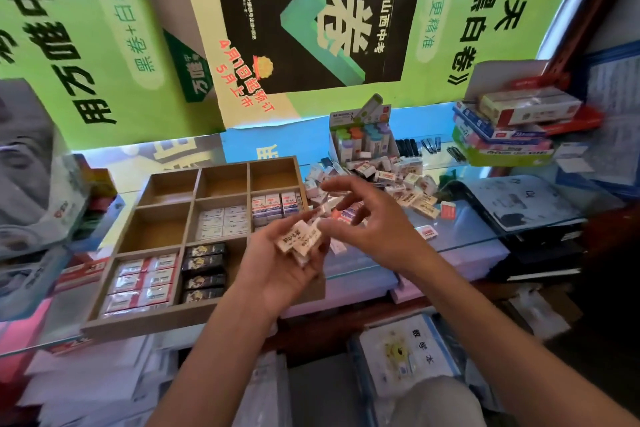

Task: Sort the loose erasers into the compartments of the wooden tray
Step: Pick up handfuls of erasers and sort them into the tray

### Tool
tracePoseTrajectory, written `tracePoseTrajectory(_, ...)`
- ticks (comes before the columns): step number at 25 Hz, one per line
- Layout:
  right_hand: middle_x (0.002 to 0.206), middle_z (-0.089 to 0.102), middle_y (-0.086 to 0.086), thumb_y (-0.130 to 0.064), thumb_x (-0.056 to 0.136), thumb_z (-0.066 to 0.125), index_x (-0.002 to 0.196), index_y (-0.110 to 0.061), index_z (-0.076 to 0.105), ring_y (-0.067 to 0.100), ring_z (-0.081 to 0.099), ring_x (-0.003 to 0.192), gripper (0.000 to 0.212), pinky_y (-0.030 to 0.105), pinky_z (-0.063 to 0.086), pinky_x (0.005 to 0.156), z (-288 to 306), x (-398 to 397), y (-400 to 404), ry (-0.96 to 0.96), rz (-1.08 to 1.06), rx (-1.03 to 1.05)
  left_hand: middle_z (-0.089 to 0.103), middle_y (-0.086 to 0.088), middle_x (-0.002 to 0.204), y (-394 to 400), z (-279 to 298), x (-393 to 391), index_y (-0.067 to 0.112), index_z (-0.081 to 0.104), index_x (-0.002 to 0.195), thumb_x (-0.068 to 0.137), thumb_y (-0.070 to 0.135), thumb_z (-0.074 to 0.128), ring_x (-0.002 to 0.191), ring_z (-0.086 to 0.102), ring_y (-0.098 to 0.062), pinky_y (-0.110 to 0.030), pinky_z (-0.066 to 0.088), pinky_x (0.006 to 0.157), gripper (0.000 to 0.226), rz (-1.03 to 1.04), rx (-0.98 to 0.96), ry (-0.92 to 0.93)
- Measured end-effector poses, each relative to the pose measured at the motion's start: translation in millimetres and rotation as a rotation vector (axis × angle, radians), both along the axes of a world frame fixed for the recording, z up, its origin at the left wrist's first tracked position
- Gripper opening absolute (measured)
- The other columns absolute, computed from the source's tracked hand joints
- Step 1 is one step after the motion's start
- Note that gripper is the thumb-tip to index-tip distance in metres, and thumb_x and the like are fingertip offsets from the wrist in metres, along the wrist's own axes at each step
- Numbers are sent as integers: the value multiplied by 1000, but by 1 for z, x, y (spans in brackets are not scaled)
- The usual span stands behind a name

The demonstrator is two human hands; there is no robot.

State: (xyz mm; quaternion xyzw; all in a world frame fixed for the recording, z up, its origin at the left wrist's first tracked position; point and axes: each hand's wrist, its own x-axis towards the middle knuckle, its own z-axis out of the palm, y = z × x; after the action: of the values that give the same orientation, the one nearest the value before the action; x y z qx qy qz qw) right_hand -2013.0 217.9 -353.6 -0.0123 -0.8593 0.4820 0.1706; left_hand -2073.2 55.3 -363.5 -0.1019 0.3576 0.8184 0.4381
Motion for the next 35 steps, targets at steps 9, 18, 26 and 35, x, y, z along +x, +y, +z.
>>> tracePoseTrajectory(9, 103, 67, 6, -40, 82, 70, 112, -21, 63, 28, 59, 102, 36, 42, 54, 82, -71, -2, 149, -474, -547, 478, 64, -27, 122, 28, -5, 11, 7, 65, 124, 93, 6, 45, 98, 69, -40, -33, 61, 73, 37, 145, 247, -50)
tracePoseTrajectory(18, 92, 61, 1, -47, 75, 74, 96, -17, 55, 19, 57, 78, 41, 31, 44, 61, -26, 31, 112, -237, -811, 314, 64, -20, 113, 30, -7, 13, 8, 60, 118, 77, 7, 65, 77, 66, -24, -23, 53, 54, 42, 213, 128, -38)
tracePoseTrajectory(26, 85, 61, -11, -37, 75, 72, 92, -28, 58, 8, 58, 78, 24, 31, 52, 66, 4, 5, -81, 76, -263, 7, 72, -15, 104, -10, 20, 18, 10, 66, 118, 83, 17, 73, 81, 71, -23, -33, 57, 69, 37, 224, -22, 213)
tracePoseTrajectory(35, 105, 61, -20, -41, 90, 65, 111, -38, 57, 2, 60, 98, 23, 21, 52, 79, -14, -26, -173, 17, -17, -46, 73, -17, 92, -112, 5, -33, 11, 67, 104, 84, 7, 68, 78, 71, -26, -39, 58, 68, 20, 413, -196, 224)
